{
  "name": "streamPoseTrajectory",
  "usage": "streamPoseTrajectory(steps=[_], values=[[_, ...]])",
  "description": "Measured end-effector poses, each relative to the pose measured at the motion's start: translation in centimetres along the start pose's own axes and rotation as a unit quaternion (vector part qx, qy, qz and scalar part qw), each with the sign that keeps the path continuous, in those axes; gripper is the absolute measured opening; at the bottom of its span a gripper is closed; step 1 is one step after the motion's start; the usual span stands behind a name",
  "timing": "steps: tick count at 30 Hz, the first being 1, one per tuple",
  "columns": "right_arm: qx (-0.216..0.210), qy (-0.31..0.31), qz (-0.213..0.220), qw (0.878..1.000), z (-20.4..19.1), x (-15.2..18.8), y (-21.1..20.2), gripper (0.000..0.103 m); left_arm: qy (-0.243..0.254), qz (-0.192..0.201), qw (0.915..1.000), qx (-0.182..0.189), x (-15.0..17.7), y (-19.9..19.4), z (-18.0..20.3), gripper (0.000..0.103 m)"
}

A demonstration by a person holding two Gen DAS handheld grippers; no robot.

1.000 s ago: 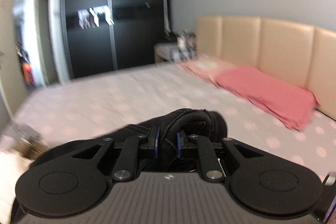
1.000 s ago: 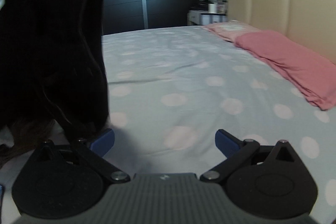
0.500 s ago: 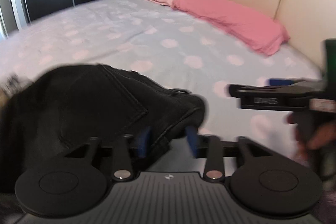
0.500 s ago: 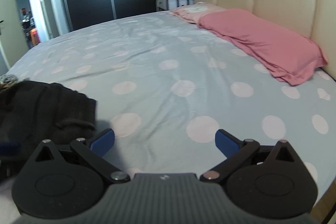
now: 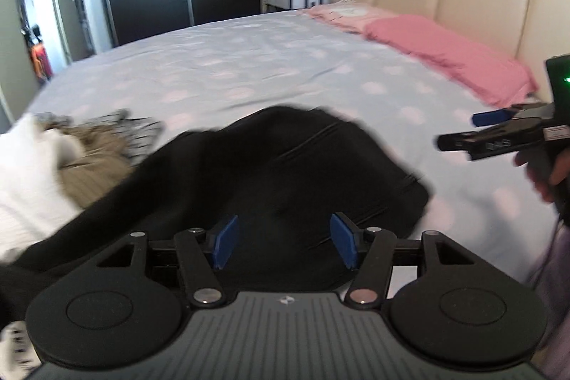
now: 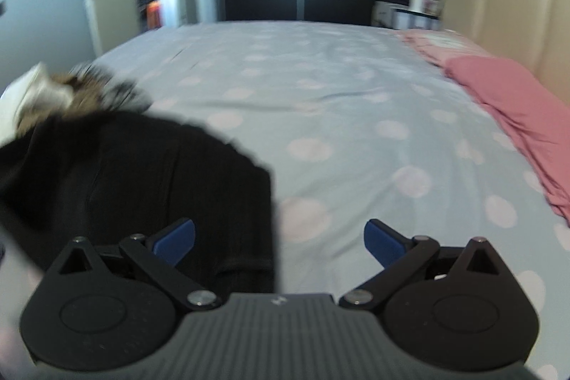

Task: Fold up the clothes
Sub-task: 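Lift the black jeans with the left tool and carry them onto the bed, then grasp the jeans hem with the right tool while the left tool holds the waistband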

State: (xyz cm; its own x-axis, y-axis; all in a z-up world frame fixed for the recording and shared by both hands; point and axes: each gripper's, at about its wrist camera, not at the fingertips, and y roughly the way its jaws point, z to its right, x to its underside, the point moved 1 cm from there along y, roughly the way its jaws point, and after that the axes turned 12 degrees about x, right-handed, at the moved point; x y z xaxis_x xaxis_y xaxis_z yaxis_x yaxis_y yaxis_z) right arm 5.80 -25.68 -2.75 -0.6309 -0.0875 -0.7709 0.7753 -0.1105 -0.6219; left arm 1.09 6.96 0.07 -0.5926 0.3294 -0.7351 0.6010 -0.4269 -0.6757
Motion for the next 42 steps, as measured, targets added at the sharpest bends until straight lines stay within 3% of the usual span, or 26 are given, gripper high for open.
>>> streamPoseTrajectory(steps=[2,7,14,18,23,27,29,31,33,35,36,37,42], values=[[-0.008,-0.040,-0.002,0.999,-1.5,1.5,0.3,0.092,0.019,-0.004,0.9994,-0.027,1.2,-0.5,-1.3,0.056],[-0.017,-0.168,0.027,0.985,-4.4,4.4,0.8,0.089,0.114,-0.020,0.9871,-0.111,4.5,-1.5,-3.7,0.058],[-0.024,-0.338,0.086,0.937,-6.1,6.9,1.0,0.089,0.222,-0.075,0.9546,-0.184,6.3,-1.6,-7.1,0.059],[-0.017,-0.360,0.088,0.929,-5.9,7.9,1.3,0.089,0.250,-0.104,0.9400,-0.208,6.6,-2.0,-9.0,0.059],[0.003,-0.375,0.102,0.921,-6.1,8.5,2.2,0.089,0.265,-0.147,0.9145,-0.268,7.2,-2.3,-12.1,0.059],[0.013,-0.385,0.107,0.917,-6.7,8.4,3.4,0.089,0.205,-0.158,0.9156,-0.308,7.5,-2.2,-14.9,0.058],[0.015,-0.389,0.110,0.915,-7.5,8.4,3.5,0.086,0.172,-0.169,0.9144,-0.325,7.7,-1.9,-15.9,0.046],[0.015,-0.394,0.113,0.912,-7.9,8.7,3.5,0.077,0.141,-0.165,0.9201,-0.326,7.8,-1.8,-16.6,0.032],[0.018,-0.401,0.119,0.908,-8.3,8.9,3.5,0.059,0.113,-0.155,0.9273,-0.322,7.7,-1.7,-17.0,0.023],[0.024,-0.407,0.130,0.904,-8.7,8.9,3.2,0.045,0.107,-0.151,0.9278,-0.324,7.4,-1.0,-16.8,0.017],[0.029,-0.406,0.141,0.903,-8.9,8.8,3.1,0.029,0.111,-0.149,0.9259,-0.329,7.3,-0.6,-16.7,0.015],[0.029,-0.400,0.149,0.904,-8.9,8.5,2.9,0.020,0.111,-0.148,0.9238,-0.335,7.2,-0.2,-16.7,0.012],[0.073,-0.335,0.206,0.916,-8.1,4.6,0.8,0.015,0.076,-0.133,0.9242,-0.350,6.4,-0.6,-16.7,0.007]])
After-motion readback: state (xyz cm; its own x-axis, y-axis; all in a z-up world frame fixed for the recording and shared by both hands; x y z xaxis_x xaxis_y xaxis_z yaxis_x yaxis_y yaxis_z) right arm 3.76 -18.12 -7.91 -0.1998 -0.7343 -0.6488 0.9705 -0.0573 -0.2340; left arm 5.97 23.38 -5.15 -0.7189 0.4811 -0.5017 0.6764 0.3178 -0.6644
